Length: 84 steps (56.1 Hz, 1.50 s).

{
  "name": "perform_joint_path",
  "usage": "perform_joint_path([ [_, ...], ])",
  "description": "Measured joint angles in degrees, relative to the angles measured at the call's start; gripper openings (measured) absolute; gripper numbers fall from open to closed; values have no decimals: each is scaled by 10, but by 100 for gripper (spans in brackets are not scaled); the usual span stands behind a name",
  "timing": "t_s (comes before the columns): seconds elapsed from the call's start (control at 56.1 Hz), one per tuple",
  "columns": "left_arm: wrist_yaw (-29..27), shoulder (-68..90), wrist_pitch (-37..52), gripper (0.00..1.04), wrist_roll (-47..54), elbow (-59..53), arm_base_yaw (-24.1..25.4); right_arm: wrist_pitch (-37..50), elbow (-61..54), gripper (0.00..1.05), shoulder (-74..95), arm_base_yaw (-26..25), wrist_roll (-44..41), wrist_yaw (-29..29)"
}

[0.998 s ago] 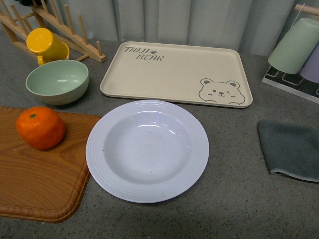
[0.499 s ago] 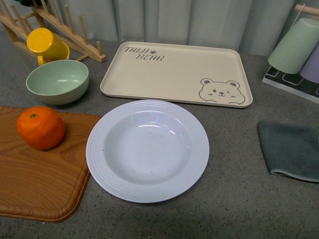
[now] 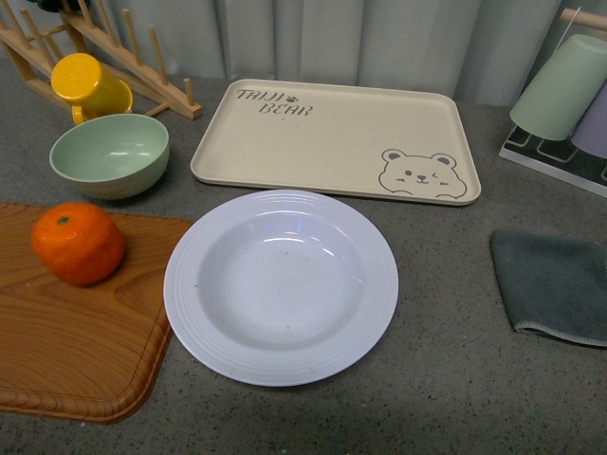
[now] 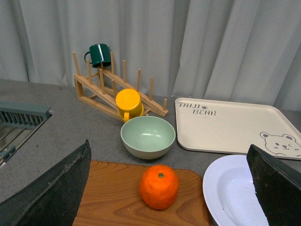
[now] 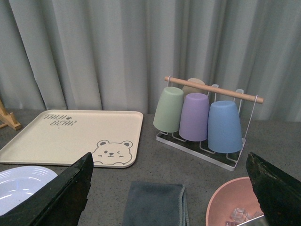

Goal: Place orange and plate with both arms

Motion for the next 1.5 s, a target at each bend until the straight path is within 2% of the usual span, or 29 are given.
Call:
perform_joint_path([
  [0.891,0,0,0,98,0,0,0,0,0,95,0,0,0,0],
  [0.927,-36,6,-2,98,-10,1,-11,0,0,95,0,0,0,0],
  [0.962,-136,26,-6,98,-32,2,-42,0,0,95,0,0,0,-1],
  [1.034,-264,55,-12,98,-62,2,-76,0,0,95,0,0,0,1],
  [1.087,-309,63,-14,98,-76,2,-76,0,0,95,0,-1,0,0],
  [1.123,-317,73,-14,98,-86,3,-71,0,0,95,0,-1,0,0],
  [1.194,-283,122,-3,98,-104,14,-57,0,0,95,0,0,0,-1],
  [1.319,-168,269,48,98,-138,57,-6,0,0,95,0,-1,0,-1],
  [1.497,-46,477,118,98,-168,122,15,0,0,95,0,-1,0,-1],
])
